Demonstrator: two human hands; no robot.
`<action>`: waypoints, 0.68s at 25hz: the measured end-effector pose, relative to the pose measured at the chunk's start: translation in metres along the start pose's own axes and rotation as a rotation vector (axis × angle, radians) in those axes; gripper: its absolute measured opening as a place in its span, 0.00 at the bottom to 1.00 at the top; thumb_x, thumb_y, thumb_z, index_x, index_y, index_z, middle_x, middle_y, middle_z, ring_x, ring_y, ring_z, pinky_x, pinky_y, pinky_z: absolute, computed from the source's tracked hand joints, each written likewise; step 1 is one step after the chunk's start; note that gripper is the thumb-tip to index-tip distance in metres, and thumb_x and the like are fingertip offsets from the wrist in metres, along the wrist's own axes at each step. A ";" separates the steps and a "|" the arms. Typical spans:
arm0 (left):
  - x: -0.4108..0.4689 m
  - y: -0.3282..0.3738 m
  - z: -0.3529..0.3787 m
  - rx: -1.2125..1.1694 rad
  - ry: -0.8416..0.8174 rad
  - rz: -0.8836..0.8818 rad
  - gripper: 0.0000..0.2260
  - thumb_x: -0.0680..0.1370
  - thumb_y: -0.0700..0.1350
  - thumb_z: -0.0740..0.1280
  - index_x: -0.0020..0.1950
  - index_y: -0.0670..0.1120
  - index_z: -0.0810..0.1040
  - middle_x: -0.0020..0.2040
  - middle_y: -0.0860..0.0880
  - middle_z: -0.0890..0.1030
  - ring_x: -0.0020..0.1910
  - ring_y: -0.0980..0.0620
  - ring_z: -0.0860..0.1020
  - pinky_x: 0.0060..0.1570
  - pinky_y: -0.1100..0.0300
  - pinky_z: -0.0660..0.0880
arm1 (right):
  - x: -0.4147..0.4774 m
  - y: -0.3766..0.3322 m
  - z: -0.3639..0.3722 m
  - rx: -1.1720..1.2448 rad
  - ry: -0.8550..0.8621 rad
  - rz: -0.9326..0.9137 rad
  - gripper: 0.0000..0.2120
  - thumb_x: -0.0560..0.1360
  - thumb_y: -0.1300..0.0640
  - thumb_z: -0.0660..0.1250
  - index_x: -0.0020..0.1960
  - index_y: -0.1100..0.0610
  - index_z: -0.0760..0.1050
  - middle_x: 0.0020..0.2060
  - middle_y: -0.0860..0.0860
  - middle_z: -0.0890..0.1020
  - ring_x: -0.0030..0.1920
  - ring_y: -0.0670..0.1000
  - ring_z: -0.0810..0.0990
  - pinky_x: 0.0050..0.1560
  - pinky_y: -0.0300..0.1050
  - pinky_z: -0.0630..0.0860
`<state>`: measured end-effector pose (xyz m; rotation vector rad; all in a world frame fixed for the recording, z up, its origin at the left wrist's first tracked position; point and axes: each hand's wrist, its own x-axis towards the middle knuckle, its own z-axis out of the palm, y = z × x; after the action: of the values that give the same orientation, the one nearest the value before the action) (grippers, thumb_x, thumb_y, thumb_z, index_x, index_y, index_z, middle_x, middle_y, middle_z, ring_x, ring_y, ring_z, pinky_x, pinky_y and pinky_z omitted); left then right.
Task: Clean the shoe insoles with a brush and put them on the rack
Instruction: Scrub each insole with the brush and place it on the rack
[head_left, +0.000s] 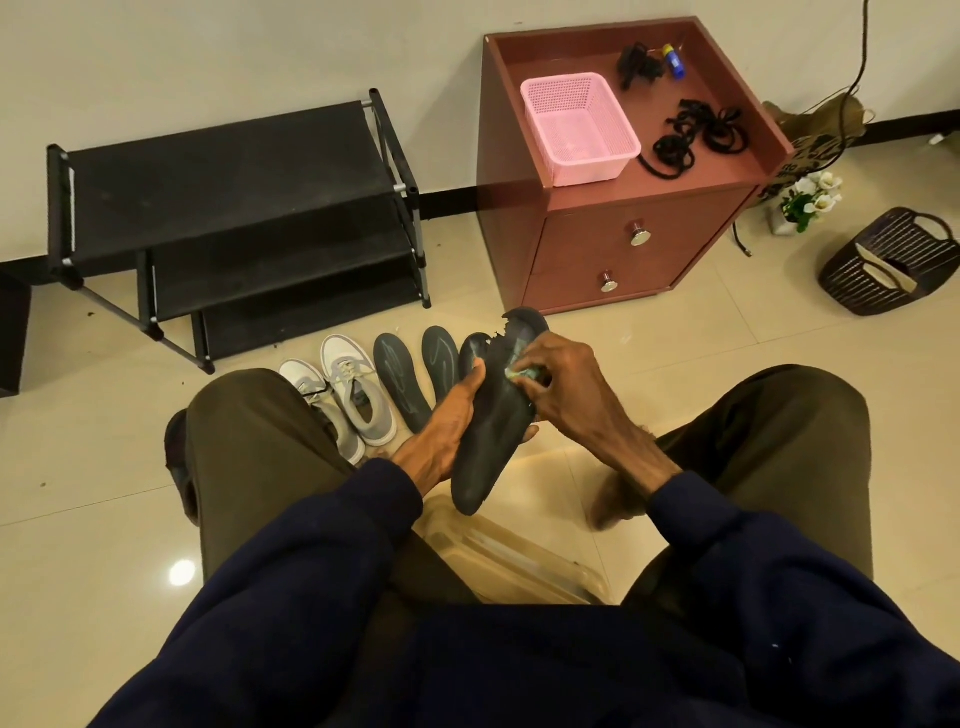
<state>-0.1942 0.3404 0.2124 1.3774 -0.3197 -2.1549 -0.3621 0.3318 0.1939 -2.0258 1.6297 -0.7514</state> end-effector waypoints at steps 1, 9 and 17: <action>0.000 0.001 -0.001 0.018 -0.003 0.014 0.20 0.84 0.58 0.59 0.62 0.43 0.77 0.43 0.41 0.87 0.40 0.44 0.87 0.41 0.47 0.85 | -0.004 -0.008 0.002 0.044 -0.088 -0.031 0.07 0.74 0.59 0.77 0.52 0.57 0.87 0.47 0.52 0.84 0.46 0.48 0.81 0.49 0.43 0.81; -0.004 0.004 0.002 0.044 -0.052 0.016 0.19 0.85 0.56 0.57 0.59 0.42 0.77 0.44 0.40 0.87 0.40 0.44 0.87 0.41 0.49 0.85 | 0.004 0.005 -0.007 0.010 0.004 0.031 0.07 0.72 0.61 0.78 0.51 0.56 0.87 0.46 0.51 0.84 0.44 0.46 0.81 0.47 0.45 0.83; -0.001 0.006 0.001 -0.050 -0.065 0.038 0.20 0.85 0.58 0.57 0.62 0.44 0.77 0.49 0.39 0.87 0.44 0.41 0.87 0.44 0.45 0.84 | 0.006 0.001 -0.005 -0.024 -0.011 -0.007 0.06 0.74 0.58 0.77 0.51 0.55 0.86 0.47 0.51 0.85 0.45 0.47 0.81 0.49 0.43 0.81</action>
<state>-0.1934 0.3359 0.2164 1.2664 -0.3125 -2.1653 -0.3650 0.3258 0.1978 -2.0495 1.6341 -0.7254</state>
